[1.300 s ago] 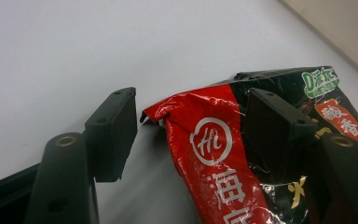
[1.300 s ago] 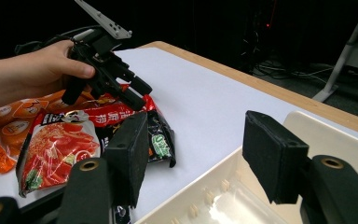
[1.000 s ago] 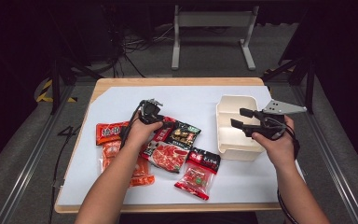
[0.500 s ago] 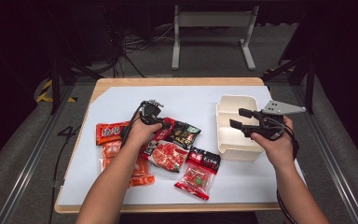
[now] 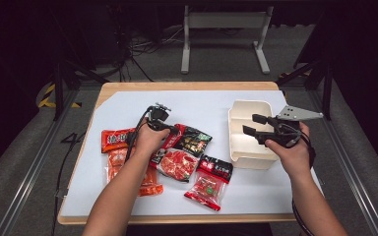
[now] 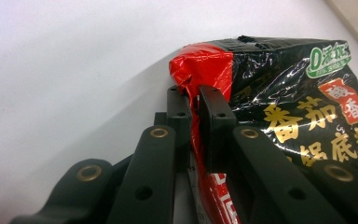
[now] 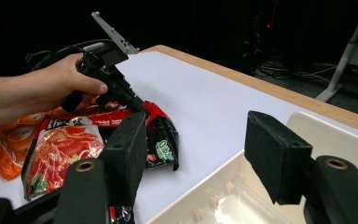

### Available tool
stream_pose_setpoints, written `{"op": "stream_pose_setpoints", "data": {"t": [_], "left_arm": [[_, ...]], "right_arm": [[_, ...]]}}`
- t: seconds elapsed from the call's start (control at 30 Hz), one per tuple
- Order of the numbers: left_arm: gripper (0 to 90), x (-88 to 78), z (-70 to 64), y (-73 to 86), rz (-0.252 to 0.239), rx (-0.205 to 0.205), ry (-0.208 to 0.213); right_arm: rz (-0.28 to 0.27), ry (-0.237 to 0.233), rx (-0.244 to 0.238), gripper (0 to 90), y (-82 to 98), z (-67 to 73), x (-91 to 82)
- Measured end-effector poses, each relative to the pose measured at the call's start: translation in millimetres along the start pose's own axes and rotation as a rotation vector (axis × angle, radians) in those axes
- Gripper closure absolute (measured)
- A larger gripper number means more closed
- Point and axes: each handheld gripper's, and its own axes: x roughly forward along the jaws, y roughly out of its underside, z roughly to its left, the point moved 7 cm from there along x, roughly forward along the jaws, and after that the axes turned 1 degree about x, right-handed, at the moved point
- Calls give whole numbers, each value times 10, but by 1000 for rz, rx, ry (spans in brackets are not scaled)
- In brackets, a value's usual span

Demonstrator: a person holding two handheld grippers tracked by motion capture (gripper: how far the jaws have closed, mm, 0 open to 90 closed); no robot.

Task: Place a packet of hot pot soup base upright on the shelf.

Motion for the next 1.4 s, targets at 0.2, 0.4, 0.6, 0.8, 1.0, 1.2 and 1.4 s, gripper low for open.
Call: {"op": "stream_pose_setpoints", "data": {"t": [0.2,0.4,0.6,0.8,1.0,1.2,1.4], "left_arm": [[868,-82,-89,-69,-43,22,-1],[867,-237,-173,-126,-84,26,13],[871,-481,-328,-196,-159,73,27],[870,-726,-527,-228,-210,138,38],[869,-949,-717,-253,-286,182,43],[870,-1210,-910,-242,-373,236,32],[871,-1353,-1017,-225,-435,274,12]], "right_arm": [[-4,2,5,396,-4,-14,-10],[-7,5,5,396,-7,-17,-17],[-9,5,3,397,-13,-15,-17],[-18,5,9,396,-24,-15,-30],[-45,2,17,401,-48,-19,-49],[-64,-25,1,434,-59,11,-38],[-93,-2,-19,442,-74,9,-33]]}}
